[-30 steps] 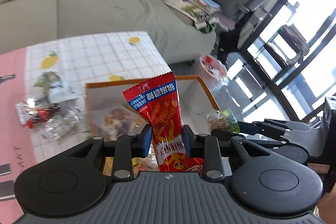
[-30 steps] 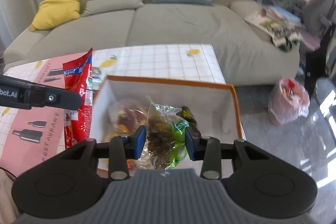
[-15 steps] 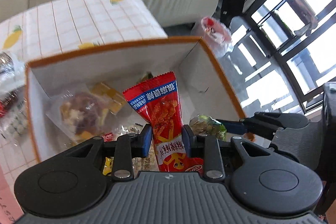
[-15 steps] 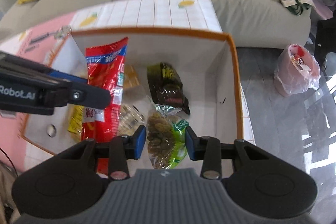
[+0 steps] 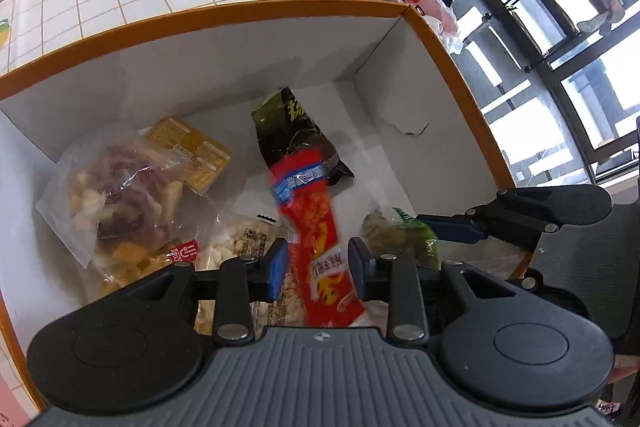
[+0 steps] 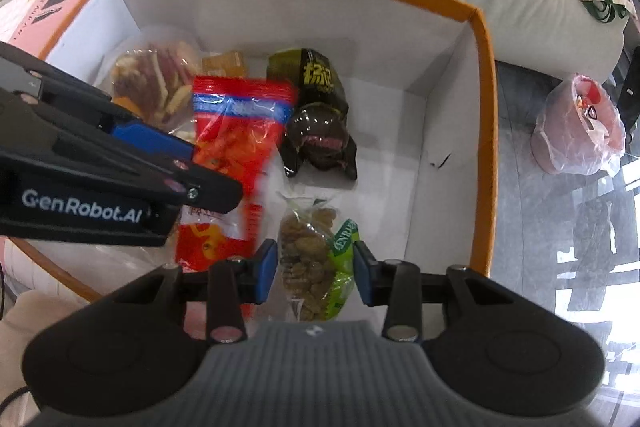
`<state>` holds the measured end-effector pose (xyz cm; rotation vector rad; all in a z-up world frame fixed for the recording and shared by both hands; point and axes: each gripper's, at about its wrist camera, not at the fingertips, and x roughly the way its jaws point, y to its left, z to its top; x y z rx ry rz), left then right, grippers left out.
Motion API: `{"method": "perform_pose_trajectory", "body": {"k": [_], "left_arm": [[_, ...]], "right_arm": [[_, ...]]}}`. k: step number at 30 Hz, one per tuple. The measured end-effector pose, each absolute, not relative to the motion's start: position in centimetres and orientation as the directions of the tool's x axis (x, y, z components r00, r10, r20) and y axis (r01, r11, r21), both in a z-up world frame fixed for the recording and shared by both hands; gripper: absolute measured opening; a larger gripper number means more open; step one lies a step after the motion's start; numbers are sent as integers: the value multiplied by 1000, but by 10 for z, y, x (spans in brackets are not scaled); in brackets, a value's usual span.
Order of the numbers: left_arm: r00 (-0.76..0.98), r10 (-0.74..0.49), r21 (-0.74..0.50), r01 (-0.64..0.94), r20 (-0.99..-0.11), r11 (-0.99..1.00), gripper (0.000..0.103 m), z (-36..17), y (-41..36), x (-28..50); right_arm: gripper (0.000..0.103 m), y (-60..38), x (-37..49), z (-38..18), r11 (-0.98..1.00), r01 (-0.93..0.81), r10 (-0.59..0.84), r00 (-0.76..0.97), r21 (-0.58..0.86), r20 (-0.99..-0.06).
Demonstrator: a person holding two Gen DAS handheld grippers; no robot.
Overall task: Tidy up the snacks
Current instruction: 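Withdraw both open tools from the box back over the table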
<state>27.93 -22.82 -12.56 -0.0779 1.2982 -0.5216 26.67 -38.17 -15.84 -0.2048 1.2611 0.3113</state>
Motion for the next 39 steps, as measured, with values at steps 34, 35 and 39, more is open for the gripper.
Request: {"method": "perform_pose_trajectory", "body": {"k": [34,35,39], "left_arm": [[573,-300,-149,295,-763,944,57,7,-99,172],[594,-288,-142,282,-751,949,57,10,-93,168],[659,-253,-134,227,-708,965,57,17,-68,151]], "right_arm": [[96,-327,197,-29,991,-110,133,617,82,-775],[98,-320,192,-23,991,-110,131,634,78,-762],[100,-291,171,-10,991,-112,128,687,69,-715]]}}
